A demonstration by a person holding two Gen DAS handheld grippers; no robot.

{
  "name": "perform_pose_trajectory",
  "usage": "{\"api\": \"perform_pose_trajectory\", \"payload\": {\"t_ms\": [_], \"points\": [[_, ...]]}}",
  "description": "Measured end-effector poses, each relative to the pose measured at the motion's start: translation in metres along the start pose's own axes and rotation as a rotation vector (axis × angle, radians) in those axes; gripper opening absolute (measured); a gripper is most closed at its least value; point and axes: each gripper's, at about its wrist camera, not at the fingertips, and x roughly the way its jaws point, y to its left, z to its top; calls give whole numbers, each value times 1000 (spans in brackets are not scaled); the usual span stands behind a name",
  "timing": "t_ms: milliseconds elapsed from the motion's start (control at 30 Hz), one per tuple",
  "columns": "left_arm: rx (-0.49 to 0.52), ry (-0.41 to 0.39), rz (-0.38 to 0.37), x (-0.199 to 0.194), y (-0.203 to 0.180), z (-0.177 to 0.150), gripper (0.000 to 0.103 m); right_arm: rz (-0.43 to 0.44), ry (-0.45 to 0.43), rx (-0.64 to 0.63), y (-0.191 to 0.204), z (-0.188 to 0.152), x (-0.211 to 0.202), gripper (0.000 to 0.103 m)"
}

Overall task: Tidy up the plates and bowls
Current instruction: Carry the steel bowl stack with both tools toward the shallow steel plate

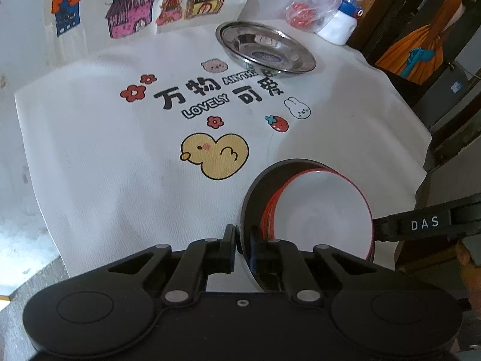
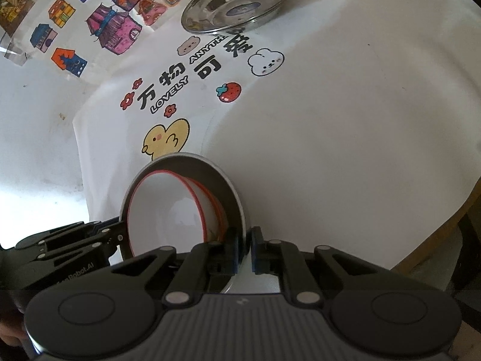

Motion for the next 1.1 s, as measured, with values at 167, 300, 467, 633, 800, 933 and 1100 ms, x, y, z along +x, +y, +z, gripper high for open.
{"api": "perform_pose_trajectory", "payload": {"t_ms": [167,300,467,633,800,933,1100], "points": [[2,30,7,3,-4,5,7,9,3,26,-4,1,0,9],[6,42,11,4,-6,8,7,21,11,34,-6,1,0,9],[-14,54,2,5,-3,10,6,38,33,63,-10,5,1,9],[-50,82,-22,7,3,15,6,55,55,95,-14,8,3,10],[-81,103,-43,8,7,17,7,58,58,95,-15,9,3,11],[-95,118,-55,9,8,18,8,68,68,108,-16,10,4,11],[-106,138,-63,13,9,19,8,73,72,112,-17,10,5,11]]}}
